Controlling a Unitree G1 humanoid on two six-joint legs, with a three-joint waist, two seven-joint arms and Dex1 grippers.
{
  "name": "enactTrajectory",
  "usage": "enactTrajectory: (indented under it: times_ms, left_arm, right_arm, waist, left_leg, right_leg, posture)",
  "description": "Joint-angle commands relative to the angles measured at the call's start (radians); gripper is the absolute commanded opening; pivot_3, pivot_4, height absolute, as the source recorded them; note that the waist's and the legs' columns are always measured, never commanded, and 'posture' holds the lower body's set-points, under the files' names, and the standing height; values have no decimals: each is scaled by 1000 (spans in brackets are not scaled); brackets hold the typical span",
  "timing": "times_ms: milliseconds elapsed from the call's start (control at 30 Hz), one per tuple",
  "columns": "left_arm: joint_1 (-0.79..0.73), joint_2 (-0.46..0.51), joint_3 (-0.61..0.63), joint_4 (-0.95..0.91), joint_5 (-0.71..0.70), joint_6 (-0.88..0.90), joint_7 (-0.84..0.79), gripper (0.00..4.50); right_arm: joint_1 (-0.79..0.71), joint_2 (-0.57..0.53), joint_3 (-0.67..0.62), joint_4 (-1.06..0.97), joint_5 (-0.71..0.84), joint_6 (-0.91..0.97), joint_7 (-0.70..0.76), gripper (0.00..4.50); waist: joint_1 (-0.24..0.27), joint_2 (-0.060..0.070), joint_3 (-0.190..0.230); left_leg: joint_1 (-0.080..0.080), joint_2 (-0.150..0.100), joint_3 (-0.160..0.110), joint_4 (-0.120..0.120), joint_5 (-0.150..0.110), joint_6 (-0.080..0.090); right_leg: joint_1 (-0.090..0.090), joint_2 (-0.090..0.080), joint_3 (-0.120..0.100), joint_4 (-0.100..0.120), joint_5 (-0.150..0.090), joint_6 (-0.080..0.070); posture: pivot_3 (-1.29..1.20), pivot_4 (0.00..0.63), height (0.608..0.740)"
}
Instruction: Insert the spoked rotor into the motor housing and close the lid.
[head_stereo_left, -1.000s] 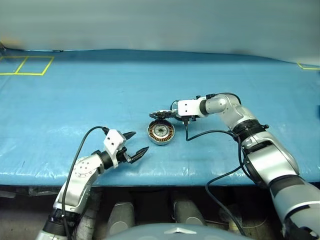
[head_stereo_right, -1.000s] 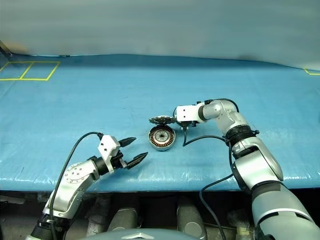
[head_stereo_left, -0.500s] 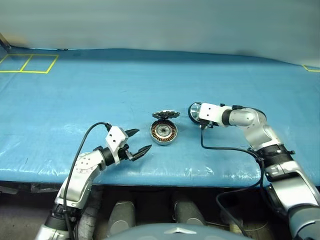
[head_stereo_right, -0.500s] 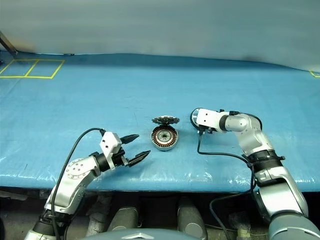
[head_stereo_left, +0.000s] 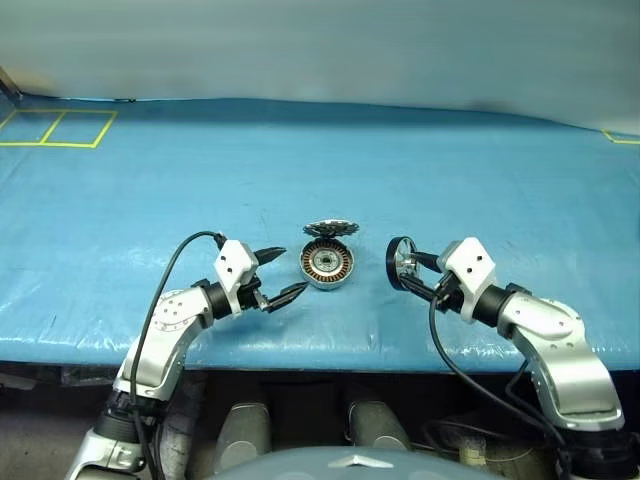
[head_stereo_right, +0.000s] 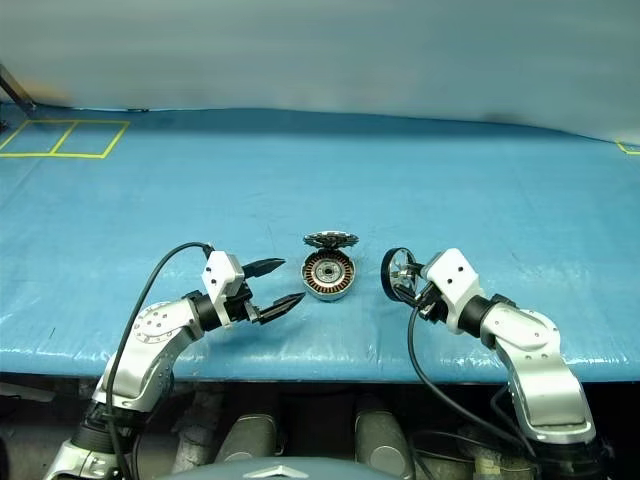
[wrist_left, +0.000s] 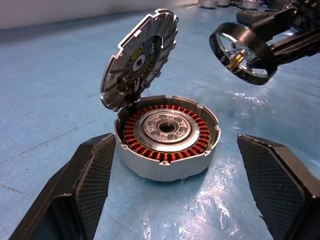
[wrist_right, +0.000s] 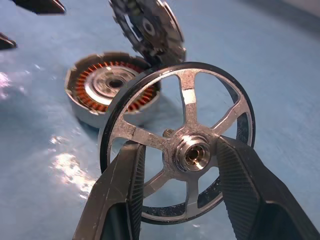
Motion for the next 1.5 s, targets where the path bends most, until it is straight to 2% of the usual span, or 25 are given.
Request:
enactTrajectory:
  times_ms: [33, 300, 533, 900, 1067, 1500]
  left_arm:
    - [-21, 5, 17, 6, -13, -9, -10, 4157]
    - [-35, 5, 16, 13, -9, -9, -11, 4157]
    - [-13, 13, 24, -8, -9, -7, 2, 4157]
    - [16, 10, 24, -33, -12, -4, 33, 4157]
    - [22, 7, 17, -38, -9, -4, 37, 4157]
    - [8, 2, 10, -34, -13, 4, 40, 4157]
  right_arm:
    - [35, 26, 37, -145, 82, 44, -33, 1797]
    - [-26, 120, 188, -44, 66, 2, -112, 1797]
    - [-126, 128, 284, 59, 23, -50, -120, 1797]
    - [-243, 106, 300, 162, 1, -98, -109, 1797]
    - [-272, 80, 332, 226, -54, -139, -107, 1797]
    - [-327, 97, 338, 256, -70, -176, -104, 1797]
  waist:
    - [1, 0, 0]
    - [1, -1, 0]
    - [0, -1, 0]
    - [2, -1, 0]
    - [2, -1, 0]
    - [2, -1, 0]
  left_leg:
    - [0, 0, 0, 0, 0, 0]
    - [-1, 0, 0, 1, 0, 0]
    - [-1, 0, 0, -1, 0, 0]
    - [-1, 0, 0, -1, 0, 0]
    - [-1, 0, 0, -1, 0, 0]
    - [-1, 0, 0, -1, 0, 0]
  right_leg:
    - [0, 0, 0, 0, 0, 0]
    - [0, 0, 0, 0, 0, 0]
    - [-1, 0, 0, -1, 0, 0]
    - [-1, 0, 0, -1, 0, 0]
    - [-1, 0, 0, 0, 0, 0]
    - [-1, 0, 0, -1, 1, 1]
  posture:
    - [0, 150, 740]
    - [0, 150, 740]
    - [0, 150, 740]
    - [0, 150, 740]
    - [0, 150, 740]
    - [0, 150, 740]
